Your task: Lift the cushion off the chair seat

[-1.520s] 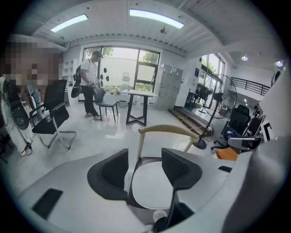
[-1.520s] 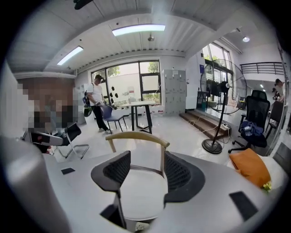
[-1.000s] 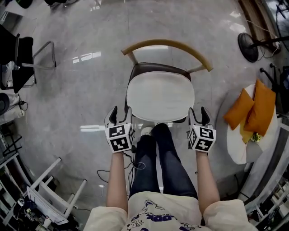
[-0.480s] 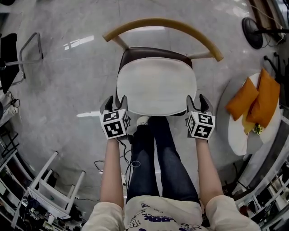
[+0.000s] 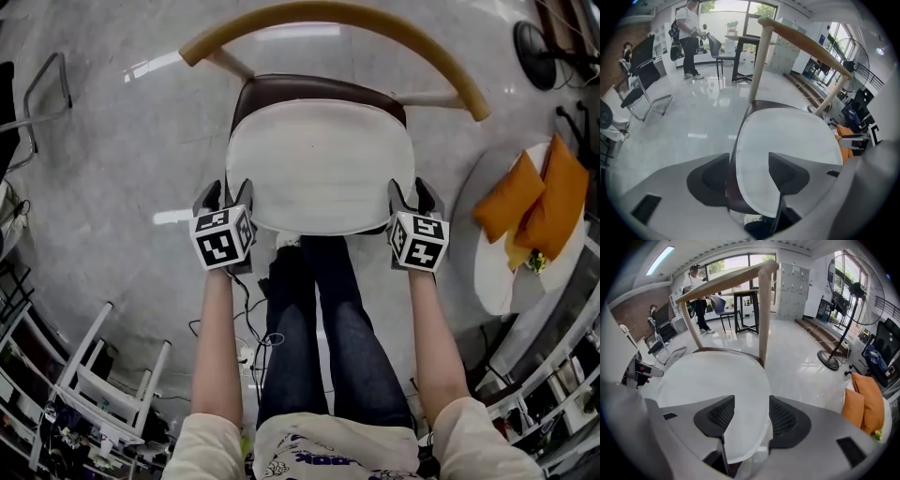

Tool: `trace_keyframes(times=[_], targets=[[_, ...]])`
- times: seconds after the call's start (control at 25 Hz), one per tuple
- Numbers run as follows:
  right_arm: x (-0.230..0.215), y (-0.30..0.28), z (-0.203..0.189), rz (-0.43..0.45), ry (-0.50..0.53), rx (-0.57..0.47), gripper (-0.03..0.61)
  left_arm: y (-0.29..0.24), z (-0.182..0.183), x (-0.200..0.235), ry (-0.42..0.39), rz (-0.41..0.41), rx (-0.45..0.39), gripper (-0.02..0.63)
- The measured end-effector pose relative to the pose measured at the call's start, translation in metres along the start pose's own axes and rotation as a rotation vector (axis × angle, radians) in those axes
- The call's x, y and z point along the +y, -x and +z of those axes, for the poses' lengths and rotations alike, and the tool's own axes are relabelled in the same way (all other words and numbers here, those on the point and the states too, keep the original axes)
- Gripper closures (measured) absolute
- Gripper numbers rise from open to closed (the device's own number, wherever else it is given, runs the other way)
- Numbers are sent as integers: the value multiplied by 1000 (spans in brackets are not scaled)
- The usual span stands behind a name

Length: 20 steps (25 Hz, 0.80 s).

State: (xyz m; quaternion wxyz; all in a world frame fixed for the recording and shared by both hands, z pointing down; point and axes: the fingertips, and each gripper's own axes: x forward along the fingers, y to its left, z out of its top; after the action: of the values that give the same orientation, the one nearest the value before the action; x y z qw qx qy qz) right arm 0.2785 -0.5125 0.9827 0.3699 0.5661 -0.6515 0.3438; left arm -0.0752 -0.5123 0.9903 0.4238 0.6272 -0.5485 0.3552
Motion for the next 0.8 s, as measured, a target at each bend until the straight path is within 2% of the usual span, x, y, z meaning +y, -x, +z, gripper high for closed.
trace_keyframes(times=[0.24,0.32,0.52,0.8], targets=[[-3,-30,-12,-1,26,38,327,-30,-10,11,-24,4,39,342],[-4,-43,-15,0,25,55,306,-40,-10,15,-21,3,48,342],[-11,-52,-20,48,-5,74,284,-50,-11,11,-30,-15,59,341],[-15,-60,-27,148,-115,72,282,-59,-17,10,50,-65,66,327]])
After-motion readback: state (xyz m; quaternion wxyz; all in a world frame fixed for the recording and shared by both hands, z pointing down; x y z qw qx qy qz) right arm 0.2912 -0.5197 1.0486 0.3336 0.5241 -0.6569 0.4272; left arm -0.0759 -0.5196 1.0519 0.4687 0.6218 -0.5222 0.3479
